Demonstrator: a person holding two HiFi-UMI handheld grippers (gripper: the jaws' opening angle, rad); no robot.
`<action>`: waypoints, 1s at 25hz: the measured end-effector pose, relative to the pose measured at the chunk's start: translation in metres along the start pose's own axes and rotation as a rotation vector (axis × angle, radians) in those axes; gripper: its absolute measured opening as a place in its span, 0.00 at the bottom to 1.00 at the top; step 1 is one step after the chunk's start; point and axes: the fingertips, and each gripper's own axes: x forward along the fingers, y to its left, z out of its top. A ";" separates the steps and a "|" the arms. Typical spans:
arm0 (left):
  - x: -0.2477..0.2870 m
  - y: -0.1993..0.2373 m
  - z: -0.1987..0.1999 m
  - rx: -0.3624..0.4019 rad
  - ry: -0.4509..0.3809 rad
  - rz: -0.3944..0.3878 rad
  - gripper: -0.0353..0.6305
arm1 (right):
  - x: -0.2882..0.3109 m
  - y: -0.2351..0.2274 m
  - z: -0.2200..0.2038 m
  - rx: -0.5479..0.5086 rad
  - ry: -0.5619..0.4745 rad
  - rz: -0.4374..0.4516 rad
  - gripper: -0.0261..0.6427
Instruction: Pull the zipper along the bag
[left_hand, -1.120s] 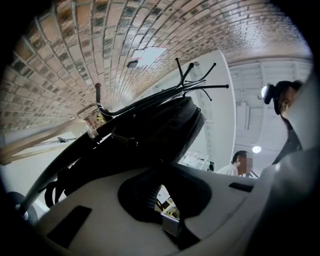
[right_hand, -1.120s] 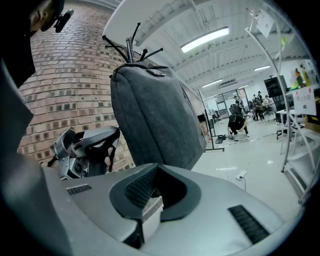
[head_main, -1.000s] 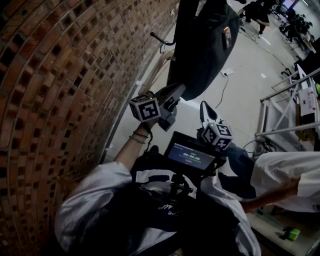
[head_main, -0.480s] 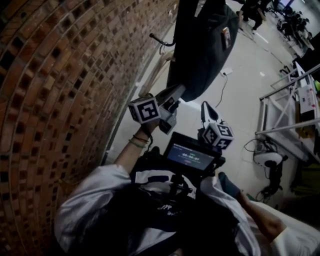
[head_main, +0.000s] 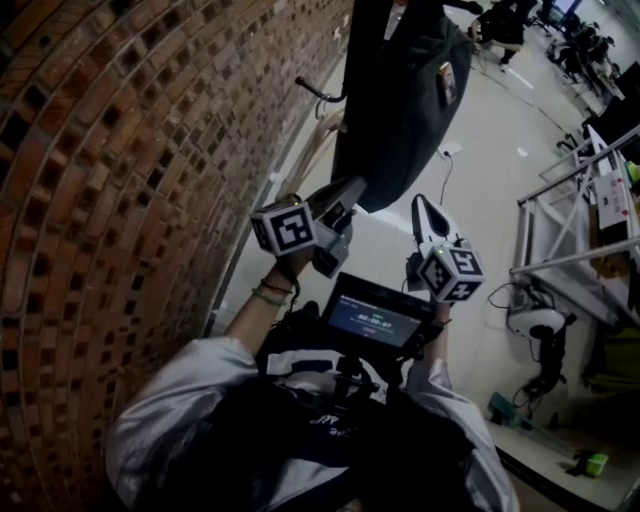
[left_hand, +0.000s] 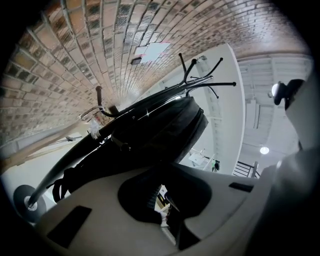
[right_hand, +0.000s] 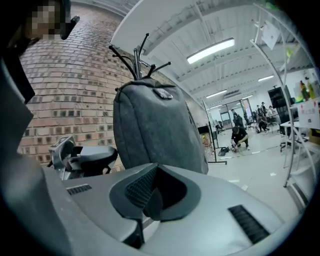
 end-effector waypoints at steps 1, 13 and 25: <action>0.000 -0.001 0.001 0.001 -0.006 0.005 0.08 | 0.000 0.002 0.010 -0.022 -0.003 0.017 0.03; -0.006 -0.012 0.012 0.010 -0.107 0.100 0.08 | -0.003 0.061 0.117 -0.336 -0.029 0.266 0.03; -0.001 -0.027 0.022 0.054 -0.108 0.090 0.09 | -0.001 0.097 0.185 -0.530 -0.152 0.308 0.07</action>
